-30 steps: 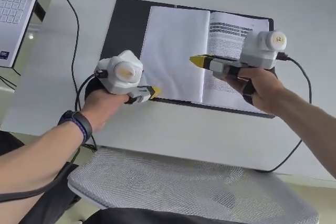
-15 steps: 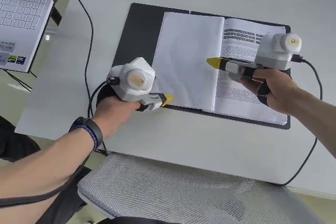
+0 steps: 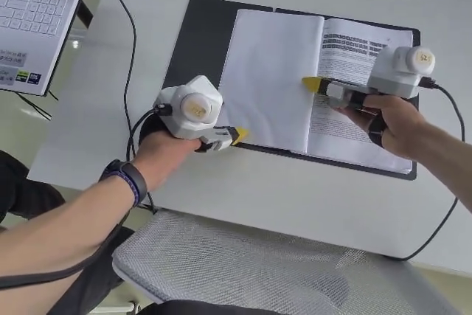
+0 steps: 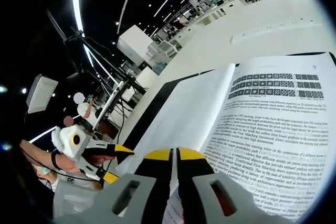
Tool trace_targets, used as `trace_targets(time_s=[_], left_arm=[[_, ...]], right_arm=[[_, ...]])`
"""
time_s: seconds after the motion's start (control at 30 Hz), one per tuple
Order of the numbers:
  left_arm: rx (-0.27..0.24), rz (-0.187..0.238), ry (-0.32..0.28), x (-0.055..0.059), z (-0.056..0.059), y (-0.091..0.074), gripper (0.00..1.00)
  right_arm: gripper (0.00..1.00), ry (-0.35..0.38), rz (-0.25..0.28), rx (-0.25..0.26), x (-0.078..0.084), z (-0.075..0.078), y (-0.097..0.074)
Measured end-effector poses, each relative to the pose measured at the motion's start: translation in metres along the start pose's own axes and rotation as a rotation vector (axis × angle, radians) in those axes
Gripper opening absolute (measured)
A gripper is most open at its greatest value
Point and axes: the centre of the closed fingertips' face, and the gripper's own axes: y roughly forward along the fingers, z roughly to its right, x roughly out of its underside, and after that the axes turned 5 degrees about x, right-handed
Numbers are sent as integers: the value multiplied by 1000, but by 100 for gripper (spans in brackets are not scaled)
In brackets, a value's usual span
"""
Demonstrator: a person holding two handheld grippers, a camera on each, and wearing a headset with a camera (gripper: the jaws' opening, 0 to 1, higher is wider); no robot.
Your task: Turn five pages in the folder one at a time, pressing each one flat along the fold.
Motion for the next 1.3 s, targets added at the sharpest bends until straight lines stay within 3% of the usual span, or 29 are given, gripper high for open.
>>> trace_targets(time_s=[0.07, 0.37, 0.47, 0.67, 0.8, 0.93, 1.13, 1.3], left_arm=[[-2, 0, -1, 0, 0, 0, 45], [-2, 2, -5, 0, 1, 1, 46], [0, -1, 0, 0, 1, 1, 46], [2, 0, -5, -2, 1, -1, 46], [3, 1, -10, -3, 2, -2, 46], [4, 2, -13, -3, 2, -2, 46], [5, 2, -12, -3, 2, -2, 46], [4, 2, -12, -3, 1, -2, 46]], right_arm=[[0, -2, -2, -2, -1, 8, 2], [0, 4, -23, -33, -5, 10, 5], [0, 8, -18, -40, -12, 18, 10], [0, 66, 30, -6, -42, 45, 24], [0, 87, 52, -5, -50, 49, 29], [0, 185, 105, -14, -58, 54, 32], [0, 238, 169, 13, -76, 63, 38], [0, 251, 187, 27, -90, 71, 45]])
